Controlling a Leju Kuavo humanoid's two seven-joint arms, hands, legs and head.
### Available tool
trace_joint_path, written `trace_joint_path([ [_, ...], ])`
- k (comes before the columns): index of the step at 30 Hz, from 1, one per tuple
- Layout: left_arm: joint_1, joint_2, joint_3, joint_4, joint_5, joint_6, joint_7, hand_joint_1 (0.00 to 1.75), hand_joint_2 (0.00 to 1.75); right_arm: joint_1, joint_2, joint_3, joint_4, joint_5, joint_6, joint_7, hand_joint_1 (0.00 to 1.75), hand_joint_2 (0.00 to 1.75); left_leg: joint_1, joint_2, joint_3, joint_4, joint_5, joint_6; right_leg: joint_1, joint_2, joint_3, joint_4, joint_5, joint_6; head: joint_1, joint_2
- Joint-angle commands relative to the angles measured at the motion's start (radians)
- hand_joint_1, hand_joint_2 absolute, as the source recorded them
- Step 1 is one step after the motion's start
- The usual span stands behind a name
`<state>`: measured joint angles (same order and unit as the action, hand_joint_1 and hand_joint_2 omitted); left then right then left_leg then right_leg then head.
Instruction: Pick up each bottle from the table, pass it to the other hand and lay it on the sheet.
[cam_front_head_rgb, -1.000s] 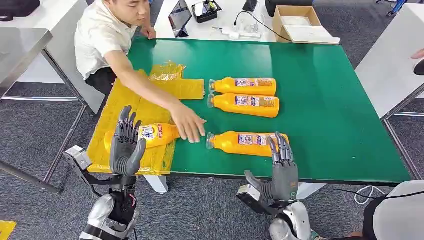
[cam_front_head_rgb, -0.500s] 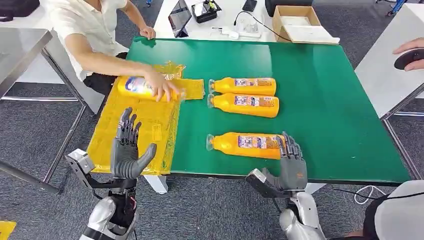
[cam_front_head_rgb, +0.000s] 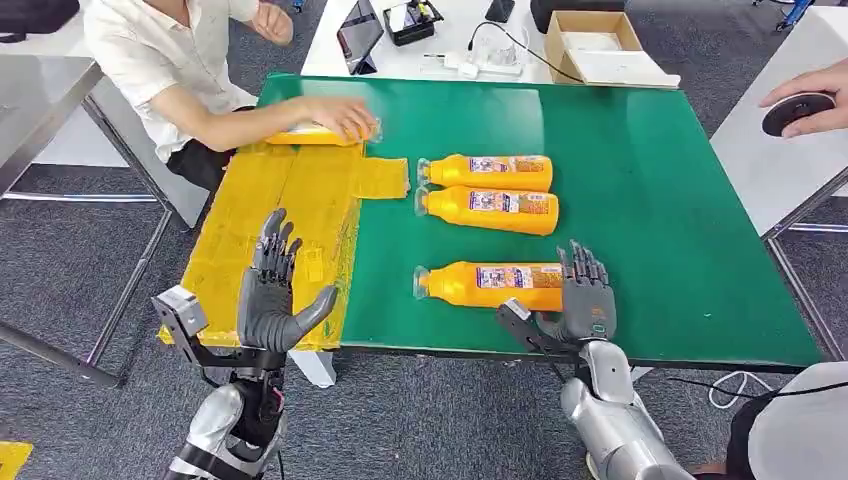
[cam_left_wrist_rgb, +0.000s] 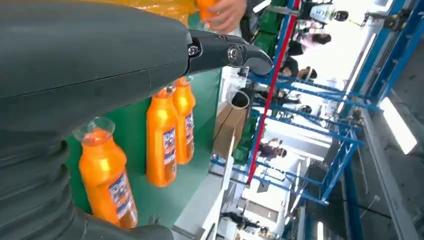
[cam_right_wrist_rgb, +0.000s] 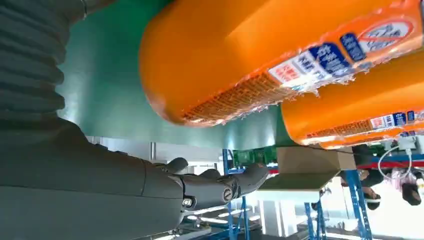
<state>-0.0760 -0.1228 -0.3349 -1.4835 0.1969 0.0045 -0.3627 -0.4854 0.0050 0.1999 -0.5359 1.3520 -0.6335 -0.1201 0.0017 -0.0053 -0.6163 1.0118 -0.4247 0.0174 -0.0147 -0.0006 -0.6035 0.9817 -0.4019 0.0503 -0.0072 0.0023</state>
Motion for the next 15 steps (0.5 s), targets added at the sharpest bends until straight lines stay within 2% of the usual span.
trace_joint_path([
  [1,-0.068,0.007,-0.023,0.112,0.041,-0.028,0.037,0.0,1.75,-0.128,0.0,0.06,0.165,0.006,0.091,0.046,0.0,1.75,0.0,0.0,0.002,-0.001,0.0,0.0,0.0,0.0,0.001,0.0,-0.001,-0.001,0.0,0.0],
  [4,-0.068,0.007,-0.023,0.112,0.041,-0.028,0.037,0.0,1.75,-0.128,0.0,0.06,0.165,0.006,0.091,0.046,0.0,1.75,0.0,0.001,0.006,0.0,-0.002,-0.001,0.001,0.001,0.005,0.0,-0.002,-0.003,0.0,0.0],
  [5,-0.068,0.007,-0.023,0.112,0.041,-0.028,0.037,0.0,1.75,-0.128,0.0,0.06,0.165,0.006,0.091,0.046,0.0,1.75,0.0,0.0,0.002,-0.001,0.0,-0.001,0.0,0.0,0.001,0.0,-0.001,-0.001,0.0,0.0],
  [11,-0.09,0.002,-0.021,0.141,0.056,-0.03,0.045,0.0,1.75,-0.136,-0.001,0.066,0.172,-0.002,0.073,0.031,0.0,1.75,0.0,0.0,0.005,0.0,-0.002,-0.001,0.001,0.0,0.005,0.0,-0.002,-0.002,0.0,0.0],
  [15,-0.116,-0.013,-0.027,0.177,0.064,-0.029,0.052,0.0,1.75,-0.157,0.014,0.052,0.186,-0.03,0.119,0.026,0.0,1.75,0.0,0.0,0.003,0.0,-0.001,-0.001,0.0,0.0,0.002,0.0,-0.001,-0.002,0.0,0.0],
])
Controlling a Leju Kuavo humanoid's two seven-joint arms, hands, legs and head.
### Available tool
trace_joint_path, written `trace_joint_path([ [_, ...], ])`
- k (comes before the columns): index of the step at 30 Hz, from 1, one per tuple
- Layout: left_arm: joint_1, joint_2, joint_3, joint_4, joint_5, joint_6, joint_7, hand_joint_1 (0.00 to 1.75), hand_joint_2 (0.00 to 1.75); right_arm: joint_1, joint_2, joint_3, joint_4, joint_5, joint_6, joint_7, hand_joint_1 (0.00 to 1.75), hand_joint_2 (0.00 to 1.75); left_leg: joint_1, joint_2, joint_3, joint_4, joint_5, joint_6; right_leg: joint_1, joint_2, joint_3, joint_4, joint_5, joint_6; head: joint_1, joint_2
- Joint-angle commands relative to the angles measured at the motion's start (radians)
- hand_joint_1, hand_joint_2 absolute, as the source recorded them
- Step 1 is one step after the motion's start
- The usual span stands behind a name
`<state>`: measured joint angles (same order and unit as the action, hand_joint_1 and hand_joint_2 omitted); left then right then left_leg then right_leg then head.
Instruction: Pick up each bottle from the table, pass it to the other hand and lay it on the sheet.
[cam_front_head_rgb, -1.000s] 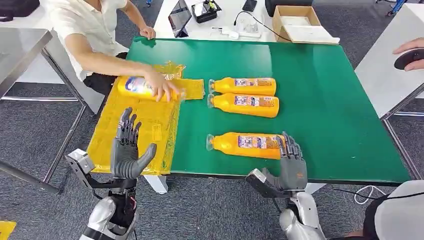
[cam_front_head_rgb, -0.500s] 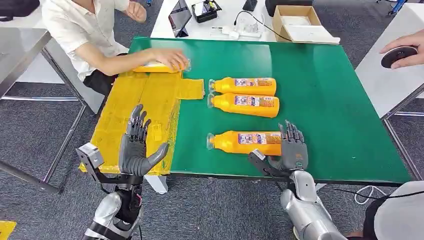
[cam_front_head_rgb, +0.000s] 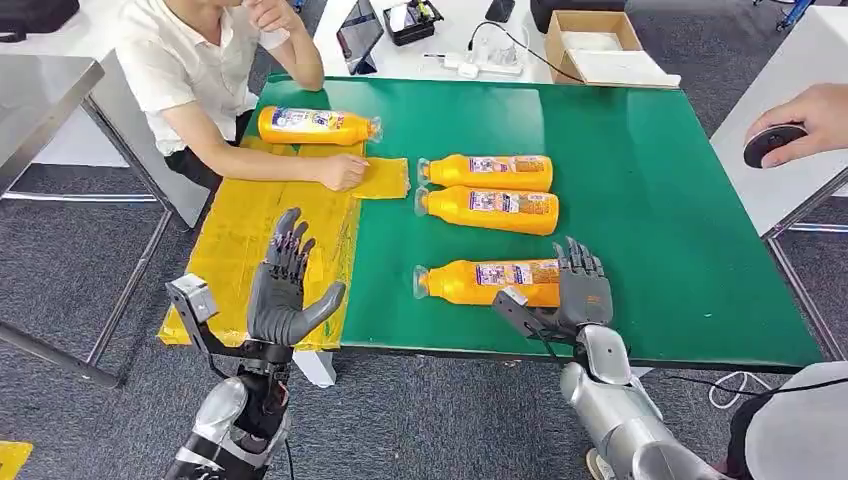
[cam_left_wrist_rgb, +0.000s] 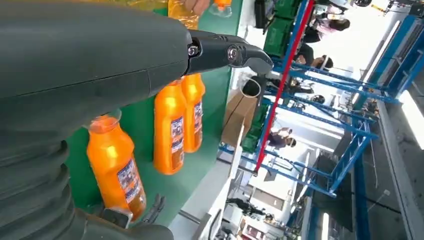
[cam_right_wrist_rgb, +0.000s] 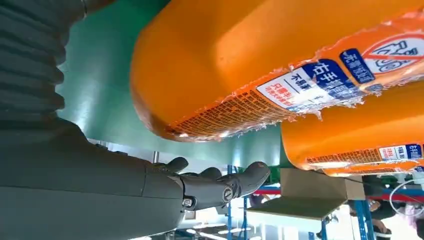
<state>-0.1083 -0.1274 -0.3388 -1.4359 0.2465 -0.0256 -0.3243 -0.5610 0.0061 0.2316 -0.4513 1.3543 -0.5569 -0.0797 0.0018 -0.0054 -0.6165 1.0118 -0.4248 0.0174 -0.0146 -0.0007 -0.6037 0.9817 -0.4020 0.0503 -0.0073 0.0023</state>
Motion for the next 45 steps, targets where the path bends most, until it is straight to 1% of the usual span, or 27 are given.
trace_joint_path([
  [1,-0.088,-0.009,-0.028,0.14,0.015,0.002,0.014,0.0,1.75,-0.082,0.017,0.017,0.107,-0.045,0.07,-0.021,0.0,1.75,0.0,0.0,0.002,0.0,0.0,-0.001,0.0,0.0,0.002,0.0,-0.001,-0.001,0.0,0.0],
  [3,-0.093,-0.011,-0.031,0.152,0.019,0.003,0.017,0.0,1.75,-0.08,0.022,0.008,0.12,-0.063,0.116,-0.016,0.0,1.75,0.0,0.0,0.004,0.0,-0.001,-0.001,0.0,0.0,0.004,0.0,-0.001,-0.002,0.0,0.0],
  [4,-0.094,-0.012,-0.031,0.155,0.022,0.003,0.019,0.0,1.75,-0.076,0.024,0.005,0.123,-0.073,0.14,-0.021,0.0,1.75,0.0,0.001,0.007,0.0,-0.002,-0.002,0.001,0.0,0.007,0.0,-0.002,-0.003,0.0,0.0],
  [5,-0.095,-0.011,-0.033,0.156,0.027,0.003,0.02,0.0,1.75,-0.071,0.022,0.011,0.126,-0.074,0.164,-0.024,0.0,1.75,0.0,0.0,0.003,-0.001,-0.001,-0.001,0.0,0.0,0.003,0.0,-0.001,-0.001,0.0,0.0],
  [6,-0.095,-0.011,-0.033,0.156,0.027,0.003,0.02,0.0,1.75,-0.071,0.022,0.011,0.126,-0.074,0.164,-0.024,0.0,1.75,0.0,0.0,0.004,-0.001,-0.001,-0.001,0.0,-0.001,0.004,0.0,-0.001,-0.002,0.0,0.0],
  [7,-0.106,-0.015,-0.035,0.16,0.032,0.002,0.022,0.0,1.75,-0.075,0.024,0.012,0.138,-0.081,0.196,-0.033,0.0,1.75,0.0,-0.001,0.003,-0.001,0.0,-0.001,0.0,-0.001,0.003,-0.001,-0.001,-0.001,0.0,0.0],
  [12,-0.113,-0.019,-0.037,0.163,0.034,0.002,0.024,0.0,1.75,-0.075,0.023,0.01,0.139,-0.085,0.201,-0.035,0.0,1.75,0.001,-0.001,0.005,-0.001,-0.001,-0.001,0.001,-0.001,0.005,-0.001,-0.001,-0.002,0.0,0.0],
  [13,-0.114,-0.019,-0.039,0.164,0.035,0.002,0.024,0.0,1.75,-0.077,0.023,0.01,0.141,-0.089,0.214,-0.036,0.21,1.75,0.0,0.0,0.004,-0.001,-0.001,-0.001,0.001,-0.001,0.003,-0.001,-0.001,-0.001,0.0,0.0],
  [14,-0.116,-0.019,-0.041,0.165,0.037,0.002,0.025,0.0,1.75,-0.078,0.018,0.011,0.143,-0.092,0.232,-0.045,1.62,1.75,0.0,0.0,0.003,-0.001,0.0,-0.001,0.0,-0.001,0.003,-0.001,0.0,-0.001,0.0,0.0],
  [15,-0.119,-0.02,-0.044,0.168,0.039,0.001,0.025,0.0,1.75,-0.079,0.016,0.01,0.147,-0.102,0.26,-0.053,1.71,1.75,0.0,0.0,0.005,-0.001,-0.001,-0.001,0.001,-0.001,0.005,-0.001,-0.001,-0.002,0.0,0.0],
  [17,-0.122,-0.02,-0.049,0.171,0.042,0.001,0.025,0.0,1.75,-0.076,0.014,-0.007,0.149,-0.129,0.279,-0.071,1.75,1.75,0.0,-0.001,0.003,-0.001,0.0,-0.001,0.0,-0.001,0.003,0.0,-0.001,-0.001,0.0,0.0],
  [20,-0.128,-0.021,-0.057,0.177,0.051,-0.002,0.024,0.0,1.75,-0.068,0.011,-0.025,0.158,-0.166,0.324,-0.116,1.73,1.75,0.001,-0.001,0.006,-0.001,-0.001,-0.001,0.001,-0.002,0.006,-0.001,-0.002,-0.002,0.0,0.0],
  [21,-0.134,-0.021,-0.065,0.187,0.057,-0.005,0.023,0.0,1.75,-0.057,0.013,-0.087,0.156,-0.253,0.383,-0.176,1.73,1.75,0.001,0.0,0.007,-0.001,-0.001,-0.001,0.001,-0.002,0.006,-0.002,-0.001,-0.002,0.0,0.0],
  [23,-0.138,-0.022,-0.069,0.194,0.061,-0.005,0.02,0.0,1.75,-0.047,0.01,-0.096,0.158,-0.274,0.395,-0.203,1.75,1.75,0.001,-0.001,0.006,-0.001,0.0,-0.001,0.001,-0.002,0.006,-0.001,-0.001,-0.001,0.0,0.0],
  [24,-0.141,-0.023,-0.07,0.2,0.065,-0.002,0.015,0.0,1.75,-0.04,0.017,-0.125,0.159,-0.316,0.418,-0.223,1.75,1.75,0.001,-0.002,0.009,-0.002,0.0,-0.001,0.001,-0.003,0.008,-0.002,-0.001,-0.002,0.0,0.0],
  [32,-0.142,-0.023,-0.07,0.203,0.068,-0.001,0.014,0.0,1.75,-0.034,0.019,-0.113,0.158,-0.309,0.413,-0.227,1.75,1.75,0.001,-0.002,0.009,-0.002,0.0,-0.001,0.001,-0.004,0.009,-0.003,-0.001,-0.002,0.0,0.0],
  [33,-0.142,-0.023,-0.072,0.205,0.069,-0.001,0.013,0.0,1.75,-0.028,0.025,-0.132,0.159,-0.339,0.434,-0.242,1.75,1.75,0.001,-0.002,0.01,-0.002,0.0,-0.001,0.001,-0.003,0.009,-0.003,-0.001,-0.002,0.0,0.0],
  [34,-0.144,-0.019,-0.087,0.203,0.076,-0.004,0.012,0.0,1.75,0.003,0.023,-0.151,0.156,-0.402,0.475,-0.274,1.75,1.75,0.001,-0.001,0.012,-0.002,-0.001,-0.001,0.001,-0.003,0.011,-0.003,-0.001,-0.002,0.0,0.0],
  [35,-0.144,-0.019,-0.087,0.203,0.076,-0.004,0.012,0.0,1.75,0.003,0.023,-0.151,0.156,-0.402,0.475,-0.274,1.75,1.75,0.002,-0.001,0.012,-0.002,0.0,-0.001,0.002,-0.003,0.011,-0.003,-0.001,-0.002,0.0,0.0],
  [38,-0.135,-0.016,-0.095,0.201,0.074,-0.007,0.009,0.0,1.75,0.019,0.033,-0.192,0.138,-0.467,0.481,-0.336,1.75,1.75,0.002,0.0,0.016,-0.001,-0.001,-0.001,0.002,-0.002,0.015,-0.003,-0.001,-0.002,0.0,0.0],
  [39,-0.127,-0.013,-0.097,0.197,0.061,-0.001,-0.004,0.0,1.75,0.025,0.042,-0.223,0.13,-0.516,0.484,-0.381,1.75,1.75,0.002,-0.002,0.018,-0.003,0.0,-0.002,0.002,-0.004,0.017,-0.005,0.0,-0.003,0.0,0.0],
  [40,-0.114,-0.009,-0.099,0.188,0.035,0.015,-0.025,0.0,1.75,0.032,0.054,-0.25,0.115,-0.562,0.48,-0.421,1.75,1.75,0.001,0.0,0.018,-0.002,0.0,-0.001,0.002,-0.002,0.017,-0.003,-0.001,-0.002,0.0,0.0],
  [41,-0.104,-0.008,-0.1,0.185,0.03,0.018,-0.028,0.0,1.75,0.038,0.06,-0.253,0.105,-0.572,0.464,-0.434,1.75,1.75,0.002,0.0,0.018,-0.003,0.0,-0.002,0.002,-0.002,0.017,-0.004,0.0,-0.003,0.0,0.0],
  [42,-0.088,-0.007,-0.096,0.177,0.046,0.009,-0.015,0.0,1.75,0.044,0.071,-0.277,0.088,-0.61,0.462,-0.46,1.75,1.75,0.001,0.001,0.018,-0.002,-0.001,-0.001,0.002,-0.001,0.016,-0.003,-0.001,-0.002,0.0,0.0],
  [43,-0.059,-0.013,-0.084,0.17,0.156,-0.059,0.067,0.0,1.75,0.055,0.089,-0.304,0.06,-0.674,0.476,-0.46,1.75,1.75,0.002,0.001,0.018,-0.002,-0.001,-0.002,0.002,0.0,0.016,-0.003,-0.001,-0.003,0.0,0.0],
  [44,-0.043,-0.006,-0.088,0.161,0.222,-0.101,0.108,0.0,1.75,0.063,0.097,-0.297,0.037,-0.698,0.483,-0.463,1.75,1.75,0.001,0.003,0.019,-0.003,-0.001,-0.002,0.002,0.001,0.017,-0.004,-0.001,-0.004,0.0,0.0],
  [45,-0.025,0.016,-0.101,0.149,0.253,-0.118,0.121,0.0,1.75,0.073,0.107,-0.284,0.007,-0.726,0.491,-0.478,1.75,1.75,0.001,0.003,0.019,-0.003,-0.002,-0.002,0.002,0.001,0.017,-0.004,-0.001,-0.004,0.0,0.0],
])
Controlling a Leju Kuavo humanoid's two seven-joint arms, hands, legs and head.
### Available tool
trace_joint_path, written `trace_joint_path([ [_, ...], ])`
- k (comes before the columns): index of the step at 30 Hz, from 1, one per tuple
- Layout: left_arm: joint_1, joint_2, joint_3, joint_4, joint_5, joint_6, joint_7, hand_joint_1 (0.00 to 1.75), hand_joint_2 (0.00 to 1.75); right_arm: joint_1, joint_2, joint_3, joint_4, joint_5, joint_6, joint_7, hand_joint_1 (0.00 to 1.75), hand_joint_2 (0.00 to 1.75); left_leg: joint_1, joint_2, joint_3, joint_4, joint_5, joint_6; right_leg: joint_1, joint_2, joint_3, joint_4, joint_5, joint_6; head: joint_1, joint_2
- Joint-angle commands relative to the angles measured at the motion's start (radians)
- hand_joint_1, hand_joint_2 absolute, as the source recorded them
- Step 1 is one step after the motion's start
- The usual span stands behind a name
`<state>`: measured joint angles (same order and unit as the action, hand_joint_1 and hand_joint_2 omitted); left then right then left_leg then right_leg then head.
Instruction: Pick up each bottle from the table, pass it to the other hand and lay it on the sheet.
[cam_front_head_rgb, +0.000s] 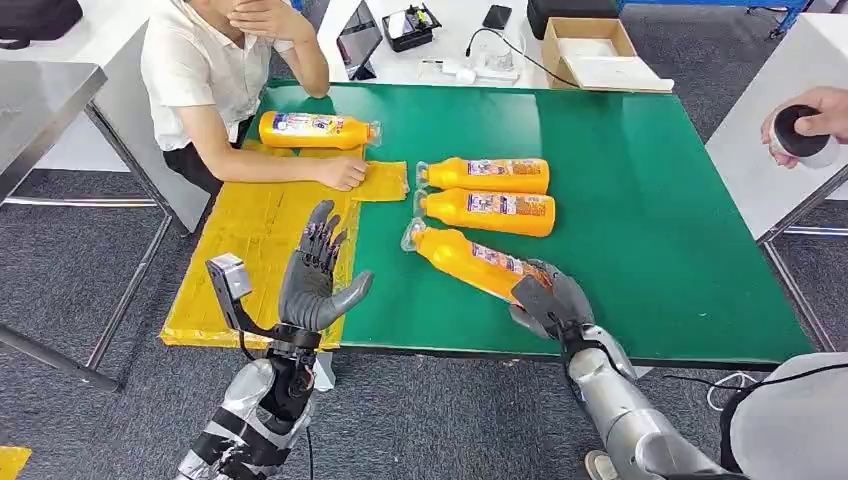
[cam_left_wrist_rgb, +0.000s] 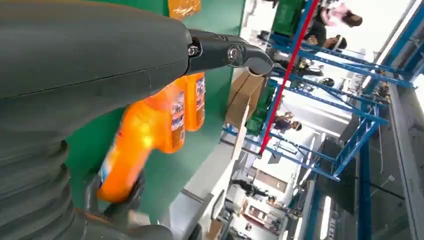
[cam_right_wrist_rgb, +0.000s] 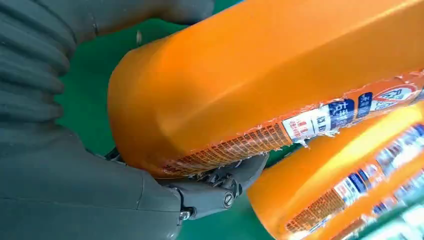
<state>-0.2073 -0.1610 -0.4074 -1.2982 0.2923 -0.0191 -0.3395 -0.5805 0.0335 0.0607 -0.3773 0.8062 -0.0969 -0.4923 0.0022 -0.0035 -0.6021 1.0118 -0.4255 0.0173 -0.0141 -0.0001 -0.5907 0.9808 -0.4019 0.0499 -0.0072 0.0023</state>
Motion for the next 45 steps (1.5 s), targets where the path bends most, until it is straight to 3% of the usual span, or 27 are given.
trace_joint_path([
  [1,0.086,0.055,-0.038,0.004,0.206,-0.118,0.129,0.0,1.75,0.104,0.087,-0.111,-0.096,-0.205,0.032,-0.077,1.75,1.75,0.001,0.003,0.006,-0.004,-0.002,-0.002,0.001,0.003,0.005,-0.004,-0.001,-0.004,0.0,0.0],
  [9,0.098,0.061,-0.067,0.01,0.173,-0.031,0.149,0.0,1.75,0.174,0.115,-0.041,-0.236,-0.295,0.001,-0.111,1.75,1.75,0.001,0.0,-0.001,-0.001,-0.002,-0.002,0.001,-0.001,-0.002,0.0,-0.002,-0.003,0.0,0.0],
  [16,0.109,0.062,-0.122,0.015,0.214,-0.006,0.154,0.0,1.75,0.271,0.151,0.189,-0.422,-0.384,-0.017,-0.106,1.75,1.75,0.001,0.001,-0.007,0.0,-0.001,-0.001,0.001,0.001,-0.007,0.001,-0.001,-0.002,0.0,0.0],
  [29,0.105,0.065,-0.126,0.01,0.214,0.001,0.155,0.0,1.75,0.267,0.14,0.211,-0.419,-0.408,-0.025,-0.101,1.75,1.75,0.0,-0.001,-0.01,-0.001,-0.001,-0.001,0.0,-0.001,-0.009,0.001,-0.002,-0.002,0.0,0.0],
  [34,0.095,0.053,-0.124,-0.001,0.266,-0.029,0.171,0.0,1.75,0.27,0.18,0.33,-0.402,-0.392,-0.026,-0.116,1.73,1.75,0.001,0.001,-0.006,-0.001,-0.003,-0.002,0.001,0.001,-0.005,0.0,-0.003,-0.004,0.0,0.0],
  [35,0.094,0.052,-0.125,-0.003,0.265,-0.027,0.171,0.0,1.75,0.271,0.187,0.342,-0.398,-0.385,-0.036,-0.119,1.75,1.75,0.001,0.001,-0.011,0.0,-0.001,-0.001,0.001,0.001,-0.01,0.001,-0.001,-0.002,0.0,0.0],
  [40,0.077,0.061,-0.157,-0.034,0.215,-0.012,0.135,0.0,1.75,0.246,0.201,0.419,-0.325,-0.38,-0.073,-0.111,1.48,1.75,0.001,0.0,-0.009,0.0,-0.002,-0.002,0.001,0.0,-0.009,0.001,-0.002,-0.003,0.0,0.0],
  [45,0.064,0.054,-0.154,-0.043,0.188,0.012,0.136,0.0,1.75,0.229,0.205,0.457,-0.289,-0.385,-0.095,-0.135,1.57,1.75,0.001,0.0,-0.01,0.0,-0.001,-0.001,0.001,0.0,-0.01,0.001,-0.001,-0.002,0.0,0.0],
])
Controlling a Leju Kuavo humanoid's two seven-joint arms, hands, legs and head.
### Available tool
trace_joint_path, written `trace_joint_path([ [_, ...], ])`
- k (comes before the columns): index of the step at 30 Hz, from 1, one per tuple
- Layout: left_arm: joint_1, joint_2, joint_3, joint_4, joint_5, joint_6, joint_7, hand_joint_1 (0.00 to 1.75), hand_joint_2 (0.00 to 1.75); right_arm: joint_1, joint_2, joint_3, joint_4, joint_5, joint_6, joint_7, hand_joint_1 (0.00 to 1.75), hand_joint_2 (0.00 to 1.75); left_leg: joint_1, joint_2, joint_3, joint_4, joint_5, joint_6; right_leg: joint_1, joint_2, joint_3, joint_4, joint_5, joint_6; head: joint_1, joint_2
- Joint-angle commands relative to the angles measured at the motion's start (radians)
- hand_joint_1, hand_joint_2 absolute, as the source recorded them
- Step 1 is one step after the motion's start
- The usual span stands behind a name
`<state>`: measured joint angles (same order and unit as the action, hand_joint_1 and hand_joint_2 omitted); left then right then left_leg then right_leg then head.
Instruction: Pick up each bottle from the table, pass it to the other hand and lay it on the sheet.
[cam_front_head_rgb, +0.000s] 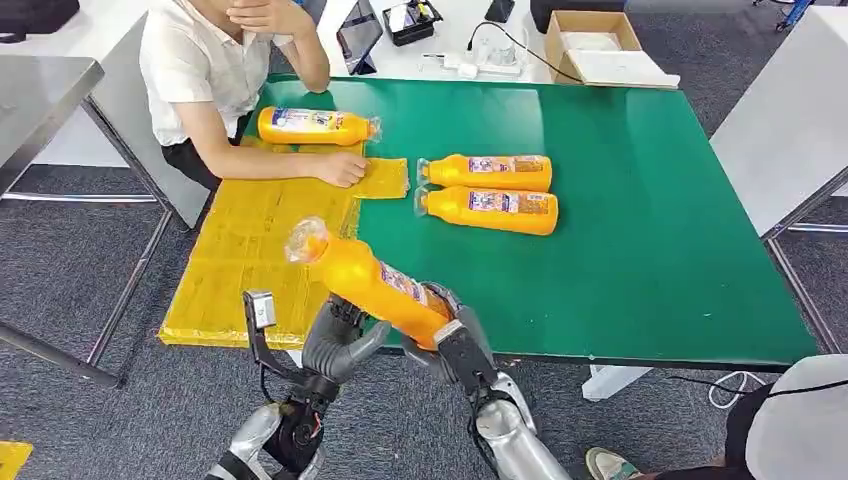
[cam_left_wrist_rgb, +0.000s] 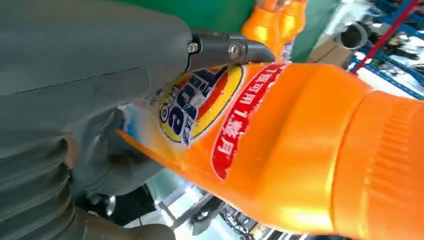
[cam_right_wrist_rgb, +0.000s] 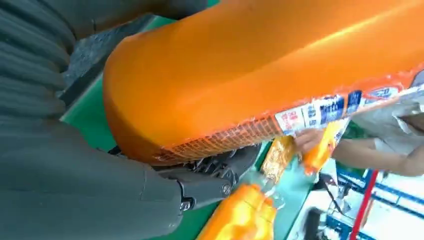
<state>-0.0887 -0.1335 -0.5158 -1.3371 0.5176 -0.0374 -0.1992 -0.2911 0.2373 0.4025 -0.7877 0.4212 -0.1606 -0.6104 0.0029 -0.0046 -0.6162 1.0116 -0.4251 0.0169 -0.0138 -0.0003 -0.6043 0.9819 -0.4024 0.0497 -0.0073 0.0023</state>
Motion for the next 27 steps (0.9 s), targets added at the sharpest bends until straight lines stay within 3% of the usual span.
trace_joint_path([
  [1,-0.055,0.02,-0.038,-0.001,-0.028,0.033,-0.005,0.0,1.75,-0.06,0.002,0.122,0.118,0.001,-0.029,-0.018,1.54,1.75,0.0,0.001,0.003,0.0,-0.001,0.0,0.0,0.001,0.003,-0.001,-0.001,-0.001,0.0,0.0],
  [7,-0.075,-0.002,-0.045,0.009,-0.004,0.032,-0.007,0.0,1.75,-0.063,0.014,0.183,0.123,0.019,-0.022,-0.011,1.4,1.75,0.0,0.0,0.004,0.0,-0.002,-0.001,0.0,0.0,0.004,0.0,-0.002,-0.002,0.0,0.0],
  [11,-0.081,-0.007,-0.046,0.001,-0.012,0.05,-0.031,0.0,1.75,-0.071,0.021,0.213,0.155,0.015,-0.023,-0.02,1.48,1.75,0.001,0.0,0.005,0.0,-0.002,-0.001,0.001,-0.001,0.005,0.0,-0.002,-0.002,0.0,0.0],
  [22,-0.096,-0.014,-0.03,0.037,0.009,0.058,-0.026,0.0,1.75,-0.072,0.024,0.255,0.152,0.028,-0.018,-0.036,1.47,1.75,0.0,-0.001,0.004,0.0,-0.002,-0.001,0.0,-0.002,0.004,0.0,-0.002,-0.002,0.0,0.0],
  [25,-0.108,-0.022,-0.021,0.057,0.037,0.048,-0.034,0.05,1.75,-0.067,0.023,0.291,0.137,0.013,0.017,-0.056,1.31,1.75,0.0,-0.001,0.003,0.0,-0.001,-0.001,0.001,-0.002,0.004,0.0,-0.002,-0.002,0.0,0.0],
  [26,-0.109,-0.022,-0.022,0.055,0.039,0.044,-0.038,1.47,1.75,-0.066,0.023,0.296,0.136,0.014,0.018,-0.058,1.27,1.75,0.0,-0.001,0.001,0.0,0.0,-0.001,0.0,-0.001,0.002,0.0,-0.001,-0.001,0.0,0.0],
  [27,-0.109,-0.022,-0.024,0.051,0.04,0.037,-0.042,1.75,1.75,-0.066,0.022,0.3,0.135,0.013,0.02,-0.059,1.24,1.75,0.0,-0.001,0.003,0.0,-0.001,-0.001,0.001,-0.002,0.003,0.0,-0.002,-0.002,0.0,0.0],
])
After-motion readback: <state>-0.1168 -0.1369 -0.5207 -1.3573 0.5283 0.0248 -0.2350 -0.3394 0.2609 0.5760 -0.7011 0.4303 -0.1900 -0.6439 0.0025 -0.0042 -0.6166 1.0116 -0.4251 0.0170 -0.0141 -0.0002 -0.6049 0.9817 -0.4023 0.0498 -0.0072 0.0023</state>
